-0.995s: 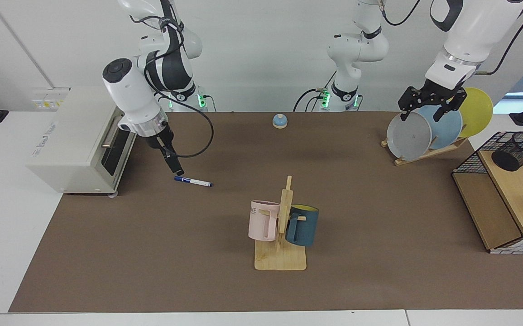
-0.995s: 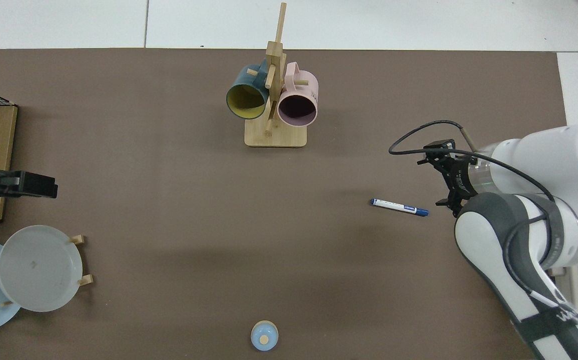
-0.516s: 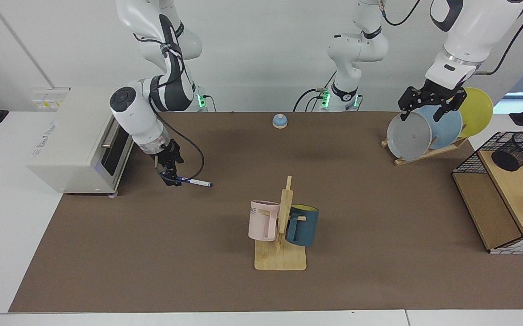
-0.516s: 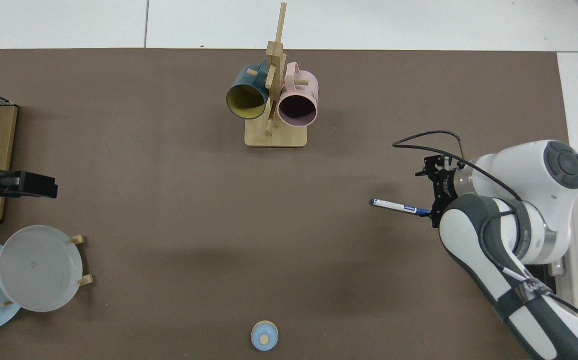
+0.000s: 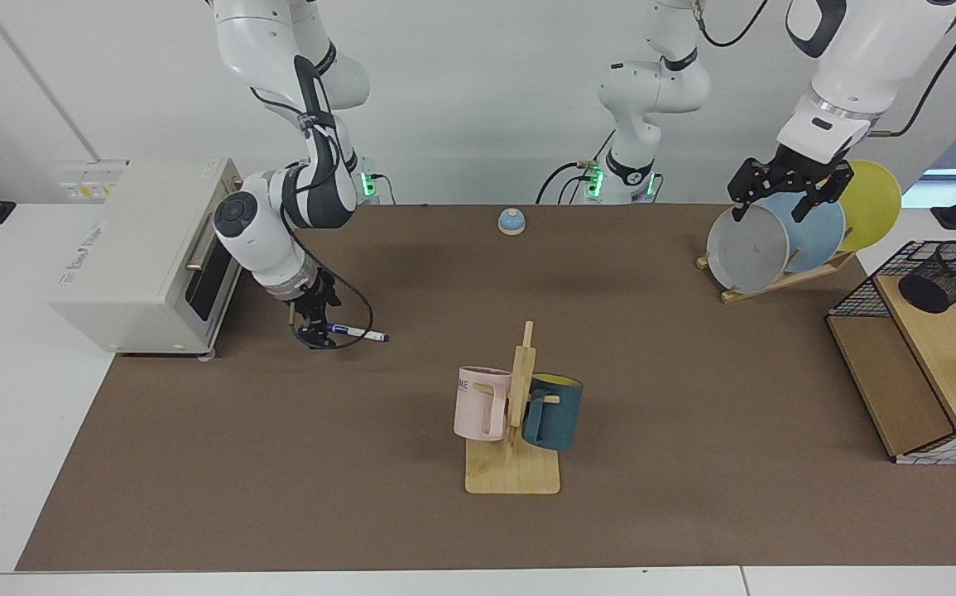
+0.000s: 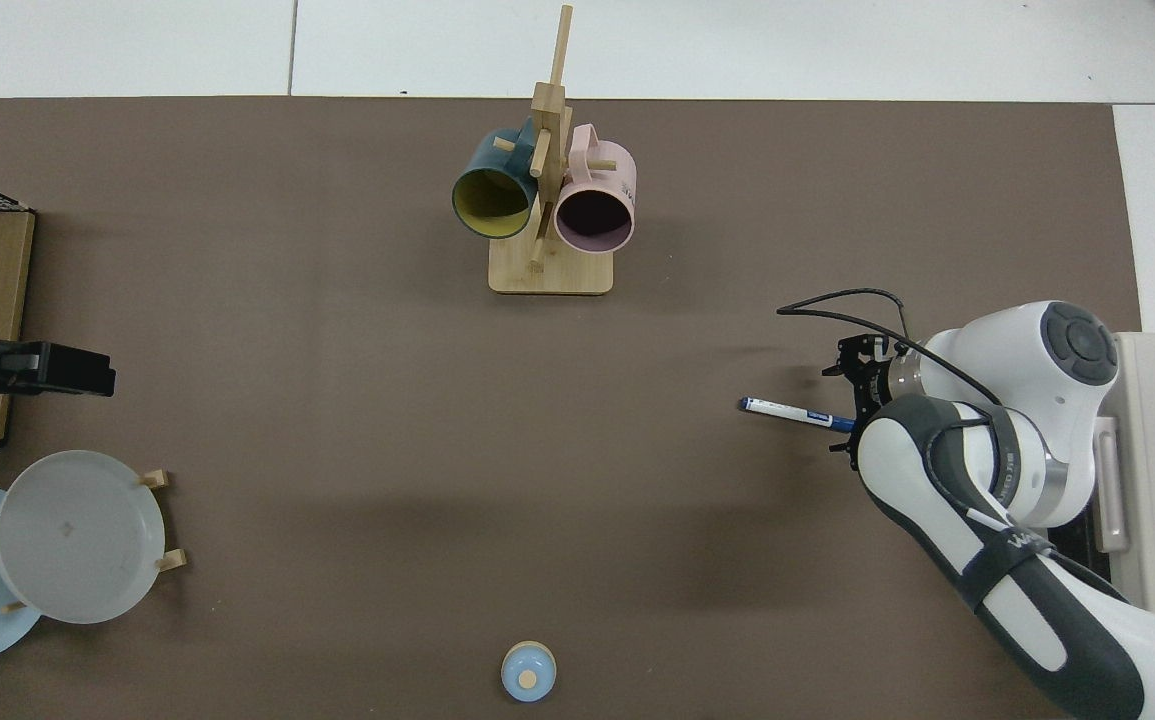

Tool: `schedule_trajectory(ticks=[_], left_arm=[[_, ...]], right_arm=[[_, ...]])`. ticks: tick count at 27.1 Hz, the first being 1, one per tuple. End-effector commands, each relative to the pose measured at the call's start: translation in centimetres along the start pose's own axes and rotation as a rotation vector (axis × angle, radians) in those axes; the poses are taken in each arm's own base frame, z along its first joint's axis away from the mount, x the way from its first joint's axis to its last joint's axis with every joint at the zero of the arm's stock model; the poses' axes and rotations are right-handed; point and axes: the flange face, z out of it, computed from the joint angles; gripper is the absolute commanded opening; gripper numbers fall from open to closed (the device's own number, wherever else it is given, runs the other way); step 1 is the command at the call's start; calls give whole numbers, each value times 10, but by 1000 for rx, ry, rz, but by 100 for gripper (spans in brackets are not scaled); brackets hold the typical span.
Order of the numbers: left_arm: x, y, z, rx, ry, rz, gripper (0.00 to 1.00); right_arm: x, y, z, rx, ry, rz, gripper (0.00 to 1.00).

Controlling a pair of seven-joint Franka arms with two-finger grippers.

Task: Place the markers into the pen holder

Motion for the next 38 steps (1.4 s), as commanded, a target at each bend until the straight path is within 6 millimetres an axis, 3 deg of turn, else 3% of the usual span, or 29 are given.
schedule_trajectory(ticks=[1,10,13,20,22,23,24,30,34,36,38], left_arm=[[-5,0,-3,-4,2,6,100],[-5,0,-3,-4,2,3,100],[-5,0,-3,-4,2,4,100],[-5,0,-3,-4,2,4,100],[-5,0,-3,-2,1,4,100],[-5,0,-3,-4,2,6,100],[-6,0,-2,-3,-9,1,100],[-16,-6,-1,-9,-69,-14,100],[-16,3,-1,-8,-70,3,100],[-16,8,-2,-5,-69,21,100],[-15,14,-4,-3,-63,42,100]], right_arm=[[7,6,17,-9,-10,2,100],[7,13,29,-29,-25,-23,99],[14,11,29,-13,-24,-40,94],[13,10,30,-14,-24,-109,46],[13,9,30,-12,-23,-126,25],[12,9,30,-13,-24,-131,8],[8,8,30,-15,-24,-139,0],[5,7,30,-18,-24,-174,0],[1,2,26,-12,-28,-202,0],[-6,-1,19,-2,-30,-215,0],[-28,-7,6,10,-38,-253,0]])
